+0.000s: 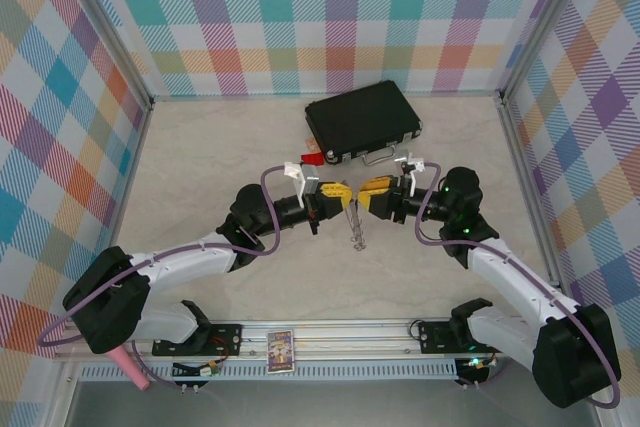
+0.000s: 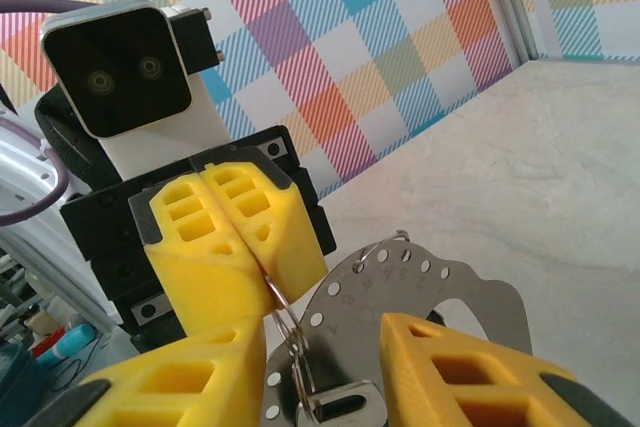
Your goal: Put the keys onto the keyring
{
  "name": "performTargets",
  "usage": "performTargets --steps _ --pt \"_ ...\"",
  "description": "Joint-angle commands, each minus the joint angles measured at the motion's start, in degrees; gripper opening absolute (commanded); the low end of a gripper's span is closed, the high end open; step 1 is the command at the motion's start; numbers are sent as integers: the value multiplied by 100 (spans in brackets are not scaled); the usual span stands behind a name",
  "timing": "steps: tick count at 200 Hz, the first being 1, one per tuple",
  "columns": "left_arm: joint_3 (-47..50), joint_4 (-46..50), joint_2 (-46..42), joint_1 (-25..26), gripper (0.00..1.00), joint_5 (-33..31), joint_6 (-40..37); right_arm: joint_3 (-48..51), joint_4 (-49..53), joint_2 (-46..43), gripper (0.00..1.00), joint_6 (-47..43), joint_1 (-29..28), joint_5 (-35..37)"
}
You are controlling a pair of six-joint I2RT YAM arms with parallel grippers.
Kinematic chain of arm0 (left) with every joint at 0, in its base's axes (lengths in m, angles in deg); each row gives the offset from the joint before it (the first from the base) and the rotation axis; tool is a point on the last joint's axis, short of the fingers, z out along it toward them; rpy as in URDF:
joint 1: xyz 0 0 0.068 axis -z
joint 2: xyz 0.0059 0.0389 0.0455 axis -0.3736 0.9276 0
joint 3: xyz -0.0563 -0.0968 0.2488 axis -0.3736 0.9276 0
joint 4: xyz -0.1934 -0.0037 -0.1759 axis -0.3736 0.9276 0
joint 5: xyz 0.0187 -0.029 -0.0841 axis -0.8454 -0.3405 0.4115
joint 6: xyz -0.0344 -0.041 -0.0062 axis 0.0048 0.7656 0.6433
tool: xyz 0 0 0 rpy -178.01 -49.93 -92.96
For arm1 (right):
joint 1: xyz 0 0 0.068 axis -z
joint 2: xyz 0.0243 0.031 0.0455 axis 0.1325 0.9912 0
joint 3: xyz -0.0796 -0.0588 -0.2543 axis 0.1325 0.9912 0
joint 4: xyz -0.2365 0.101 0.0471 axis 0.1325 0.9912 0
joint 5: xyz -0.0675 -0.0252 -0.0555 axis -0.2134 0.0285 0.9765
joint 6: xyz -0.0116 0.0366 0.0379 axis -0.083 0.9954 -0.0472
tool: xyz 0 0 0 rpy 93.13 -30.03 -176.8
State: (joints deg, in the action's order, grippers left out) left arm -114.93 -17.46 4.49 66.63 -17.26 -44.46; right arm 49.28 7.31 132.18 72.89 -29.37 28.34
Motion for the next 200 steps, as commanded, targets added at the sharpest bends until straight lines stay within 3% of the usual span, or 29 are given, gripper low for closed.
performTargets --steps 1,92,146,189,200 --pt "-254 -424 -5 -42 0 41 103 -11 -250 -13 33 67 -12 -262" --pt "-298 -504 99 -44 0 120 189 -124 -480 288 25 133 -79 -444" --pt "-282 -530 119 -44 0 143 244 -92 -472 147 14 34 -98 -354" --pt "-233 -457 85 -49 0 121 253 -65 -265 -30 0 -180 -104 -214" --pt "-223 -352 36 -78 9 106 270 -77 -53 -98 0 -327 -102 -136"
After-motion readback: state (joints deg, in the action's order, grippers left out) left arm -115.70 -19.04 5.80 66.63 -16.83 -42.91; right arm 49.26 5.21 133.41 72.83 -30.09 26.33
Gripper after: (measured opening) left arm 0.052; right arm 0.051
